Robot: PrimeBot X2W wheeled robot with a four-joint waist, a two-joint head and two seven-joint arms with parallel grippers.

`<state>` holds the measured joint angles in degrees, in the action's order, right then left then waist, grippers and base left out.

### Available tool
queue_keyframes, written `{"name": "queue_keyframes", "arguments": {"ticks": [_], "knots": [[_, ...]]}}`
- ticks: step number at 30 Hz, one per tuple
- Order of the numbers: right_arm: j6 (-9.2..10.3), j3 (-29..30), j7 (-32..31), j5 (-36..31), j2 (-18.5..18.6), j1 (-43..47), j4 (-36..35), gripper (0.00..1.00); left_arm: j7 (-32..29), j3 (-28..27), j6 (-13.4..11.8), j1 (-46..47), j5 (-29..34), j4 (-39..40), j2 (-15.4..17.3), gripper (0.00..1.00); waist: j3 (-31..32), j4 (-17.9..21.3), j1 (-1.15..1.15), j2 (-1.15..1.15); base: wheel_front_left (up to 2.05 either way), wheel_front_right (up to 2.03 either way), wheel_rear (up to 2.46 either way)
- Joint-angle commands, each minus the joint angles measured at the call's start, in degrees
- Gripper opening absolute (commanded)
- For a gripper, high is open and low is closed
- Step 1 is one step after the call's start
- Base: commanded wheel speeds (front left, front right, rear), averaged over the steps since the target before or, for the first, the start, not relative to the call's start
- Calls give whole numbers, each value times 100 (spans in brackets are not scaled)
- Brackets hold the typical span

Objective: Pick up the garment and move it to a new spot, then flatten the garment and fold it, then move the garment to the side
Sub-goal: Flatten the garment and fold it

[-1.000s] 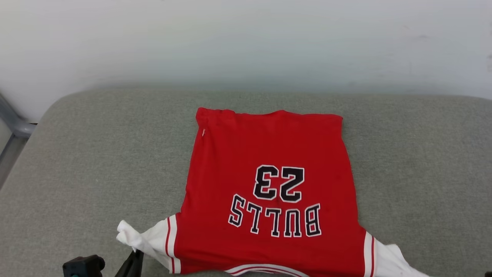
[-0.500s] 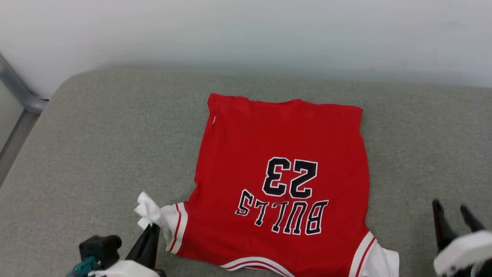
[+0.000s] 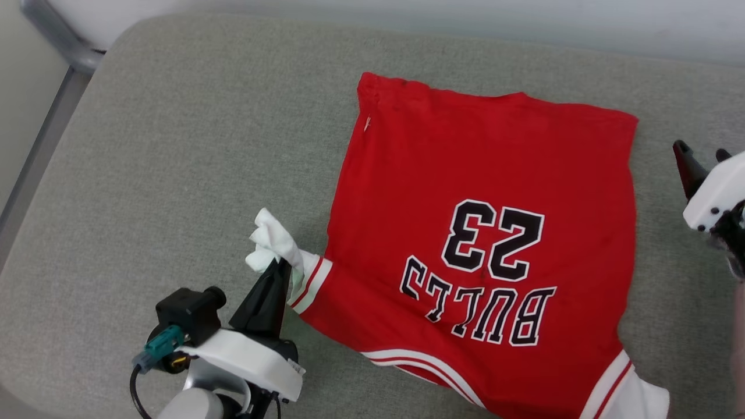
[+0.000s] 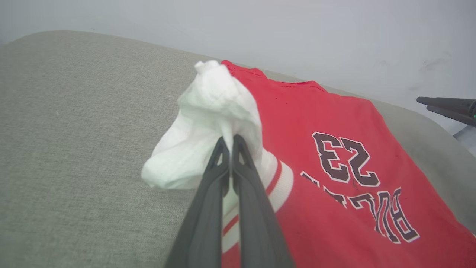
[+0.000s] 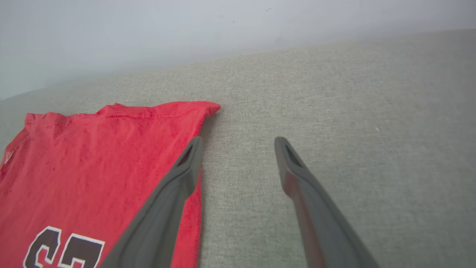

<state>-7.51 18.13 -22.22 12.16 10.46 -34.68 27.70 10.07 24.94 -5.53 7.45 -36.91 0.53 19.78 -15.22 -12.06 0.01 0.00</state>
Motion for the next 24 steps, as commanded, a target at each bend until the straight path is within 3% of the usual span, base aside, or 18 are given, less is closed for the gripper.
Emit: {"name": "queue_keyframes", "arguments": {"ticks": [1,9,17,18,19,20,24], "knots": [[4,-74,-308,-71,136,-376,187,100,70,25,69,192,60,-42,-44,0,-367,-306,-1,0,0,0,0],[4,-373,-1491,-374,385,-1532,886,100,304,111,353,694,147,-236,-273,0,-905,-601,-1,0,0,0,0],[4,-266,-2473,-495,190,-1483,1860,100,417,154,520,882,174,-389,-406,0,-1084,-703,-1,0,0,0,0],[4,-197,-2768,-525,66,-1423,2048,12,429,147,546,872,181,-446,-410,0,-1045,-682,-1,0,0,0,0],[4,-197,-2768,-525,66,-1423,2048,12,429,147,546,872,181,-446,-410,0,-1045,-682,-1,0,0,0,0],[4,-190,-2732,-523,57,-1463,2019,0,434,138,544,863,178,-468,-407,0,-1023,-666,-1,0,0,0,0],[3,-301,-2398,-561,242,-1640,1709,0,380,144,517,806,159,-557,-325,0,-812,-594,-1,0,0,0,0]]}}
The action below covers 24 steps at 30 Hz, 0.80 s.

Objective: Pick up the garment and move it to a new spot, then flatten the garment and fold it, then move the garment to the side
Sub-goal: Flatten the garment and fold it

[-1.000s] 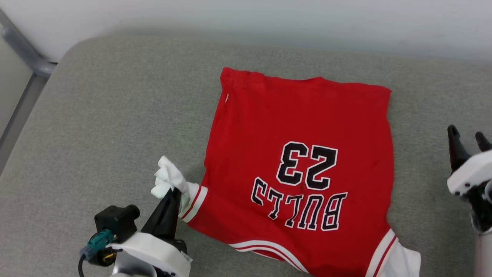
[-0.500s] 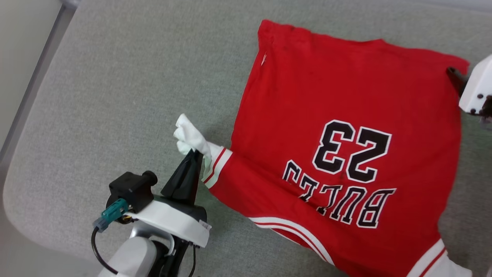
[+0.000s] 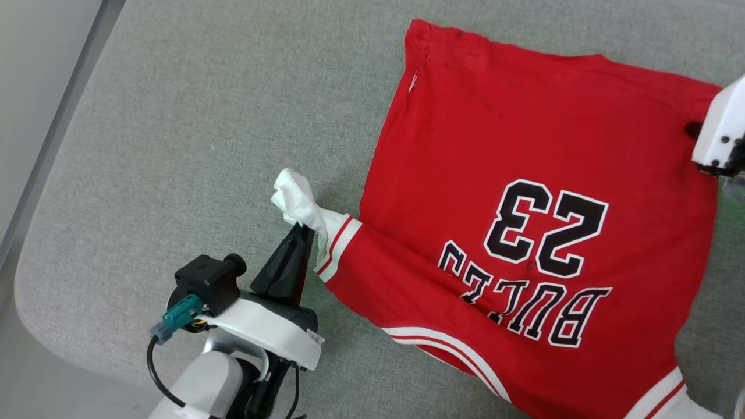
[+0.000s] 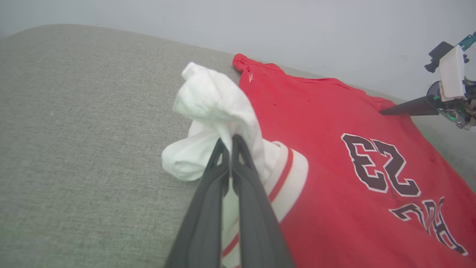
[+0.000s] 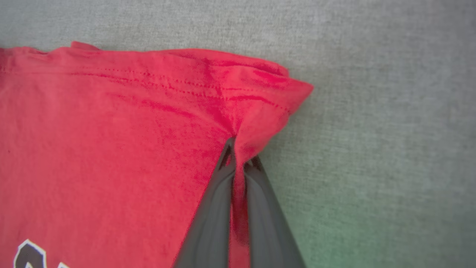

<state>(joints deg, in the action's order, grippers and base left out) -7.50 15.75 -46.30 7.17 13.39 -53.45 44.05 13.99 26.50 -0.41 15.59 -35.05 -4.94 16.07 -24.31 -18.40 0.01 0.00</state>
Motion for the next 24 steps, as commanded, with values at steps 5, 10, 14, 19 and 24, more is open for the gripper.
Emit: {"name": "queue_keyframes", "arguments": {"ticks": [5,10,14,19,24], "knots": [[4,-218,165,-33,173,291,-195,0,-65,-27,-58,-125,-39,-38,112,0,383,107,-1,0,0,0,0],[4,-413,207,225,413,819,-762,0,-132,-115,-211,-388,-93,-10,253,0,818,291,-1,0,0,0,0],[4,-488,111,471,573,1584,-1473,0,-201,-208,-363,-671,-151,34,371,0,1163,530,-1,0,0,0,0],[3,-317,-56,746,527,2947,-2560,0,-354,-285,-517,-1013,-242,78,536,0,1542,871,-1,0,0,0,0],[4,0,-341,855,197,4364,-3677,0,-446,-380,-698,-1289,-287,200,671,0,1739,1244,-1,0,0,0,0]]}}
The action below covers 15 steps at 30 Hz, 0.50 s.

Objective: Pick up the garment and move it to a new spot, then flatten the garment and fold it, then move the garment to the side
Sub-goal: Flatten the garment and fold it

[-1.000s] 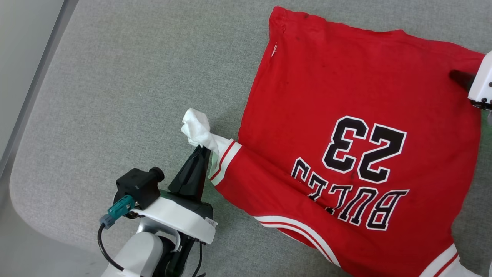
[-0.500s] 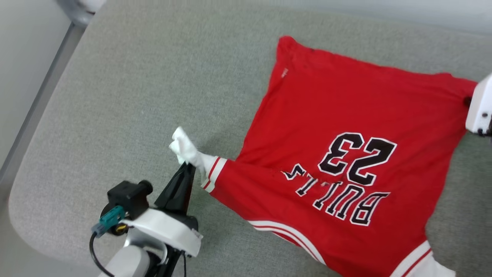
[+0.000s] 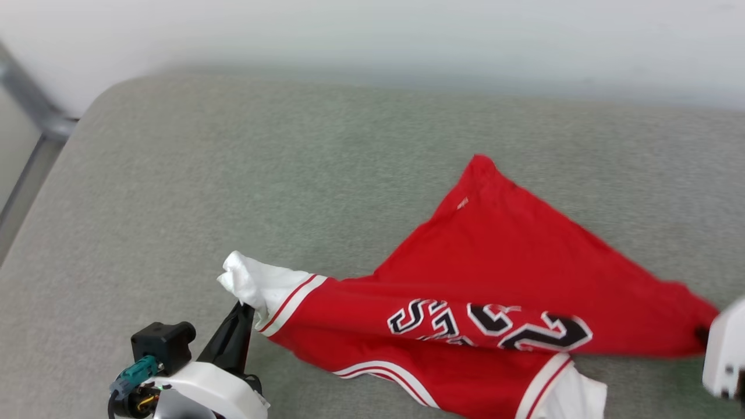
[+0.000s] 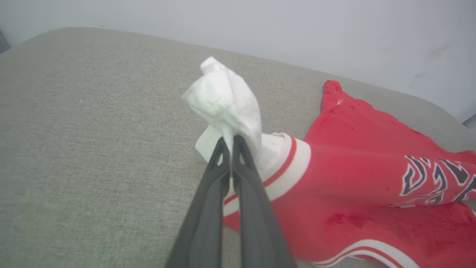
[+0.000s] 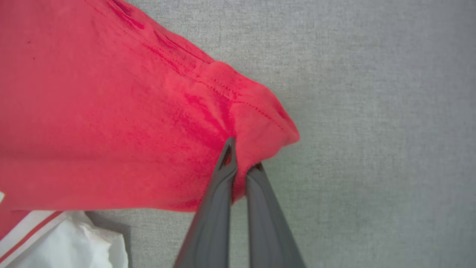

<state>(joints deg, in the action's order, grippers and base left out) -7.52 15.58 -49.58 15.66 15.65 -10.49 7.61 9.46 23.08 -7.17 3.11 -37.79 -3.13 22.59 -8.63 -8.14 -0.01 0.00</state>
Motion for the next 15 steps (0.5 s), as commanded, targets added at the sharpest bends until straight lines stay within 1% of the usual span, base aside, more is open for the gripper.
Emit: {"name": "queue_keyframes", "arguments": {"ticks": [1,6,9,11,12,13,15], "knots": [[6,91,-63,2,-114,358,-243,0,-28,-47,-46,-72,-13,46,57,0,186,285,1,0,0,0,0],[5,287,-228,6,-709,1485,-1043,0,-106,-115,-154,-229,-72,121,160,0,240,577,1,0,0,0,0],[6,343,-225,50,-1026,2028,-1279,0,-128,-123,-207,-252,-64,154,167,0,267,674,1,0,0,0,0],[6,328,-149,127,-1167,2254,-1321,0,-162,-121,-234,-254,-59,169,187,0,273,713,1,0,0,0,0],[6,321,-62,183,-1207,2321,-1312,16,-159,-122,-241,-247,-51,186,199,0,269,732,1,0,0,0,0],[6,330,42,217,-1232,2373,-1280,100,-173,-115,-254,-242,-40,193,207,0,267,746,1,0,0,0,0],[6,342,424,286,-1266,2403,-1246,100,-195,-99,-256,-236,-37,214,216,0,266,760,1,0,0,0,0]]}}
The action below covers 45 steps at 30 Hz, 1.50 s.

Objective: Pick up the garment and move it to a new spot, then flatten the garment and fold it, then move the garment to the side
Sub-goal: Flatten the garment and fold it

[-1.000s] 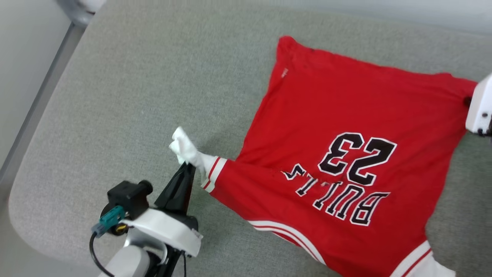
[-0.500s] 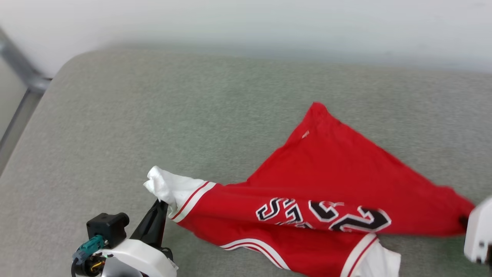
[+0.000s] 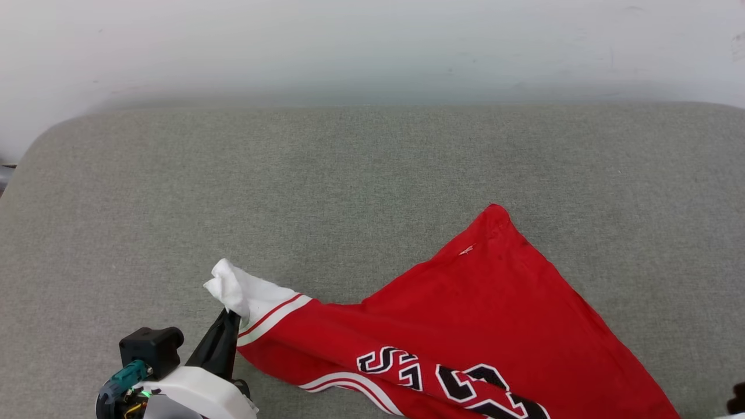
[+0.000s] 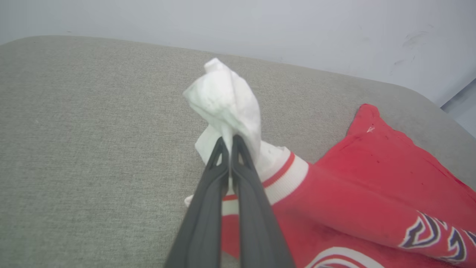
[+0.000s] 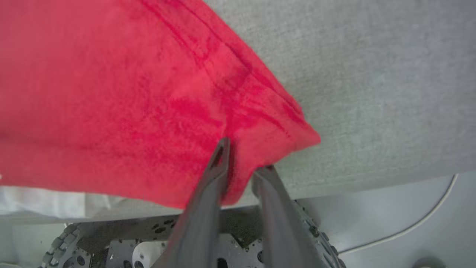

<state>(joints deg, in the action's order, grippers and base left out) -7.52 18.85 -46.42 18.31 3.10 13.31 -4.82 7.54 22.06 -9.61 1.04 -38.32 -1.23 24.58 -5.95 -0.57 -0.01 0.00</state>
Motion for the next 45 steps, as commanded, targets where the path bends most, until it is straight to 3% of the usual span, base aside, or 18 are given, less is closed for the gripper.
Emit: {"name": "queue_keyframes", "arguments": {"ticks": [1,11,15,19,26,31,42,43,44,45], "knots": [[6,35,356,61,-18,-28,20,100,-4,9,-19,-24,19,34,20,0,-5,8,1,0,0,0,0],[5,-157,3224,181,76,-1069,414,100,18,53,-100,159,122,108,-3,0,-137,-102,1,0,0,0,0],[5,-511,3520,235,412,-1811,884,100,6,88,-54,300,145,192,-16,0,-360,-170,1,0,0,0,0],[5,-939,2978,527,833,-2699,1405,100,3,162,29,521,196,256,-60,0,-668,-338,1,0,0,0,0],[5,-1774,969,754,1625,-4058,1815,100,64,322,208,957,244,230,-211,0,-1169,-698,1,0,0,0,0],[5,-2307,-22,761,1777,-4741,1899,100,128,400,316,1223,265,183,-307,0,-1474,-894,1,0,0,0,0],[4,-3429,-842,1345,1817,-5028,3025,100,299,513,530,1570,227,-85,-499,0,-1843,-1105,1,0,0,0,0],[3,-3478,-933,1402,1807,-5004,3115,49,318,515,543,1575,215,-122,-507,0,-1840,-1110,1,0,0,0,0],[3,-3529,-1003,1445,1817,-4983,3182,41,326,521,544,1575,202,-159,-518,0,-1822,-1115,1,0,0,0,0],[3,-3560,-1014,1498,1831,-4981,3228,0,324,528,556,1566,186,-192,-524,0,-1803,-1115,1,0,0,0,0]]}}
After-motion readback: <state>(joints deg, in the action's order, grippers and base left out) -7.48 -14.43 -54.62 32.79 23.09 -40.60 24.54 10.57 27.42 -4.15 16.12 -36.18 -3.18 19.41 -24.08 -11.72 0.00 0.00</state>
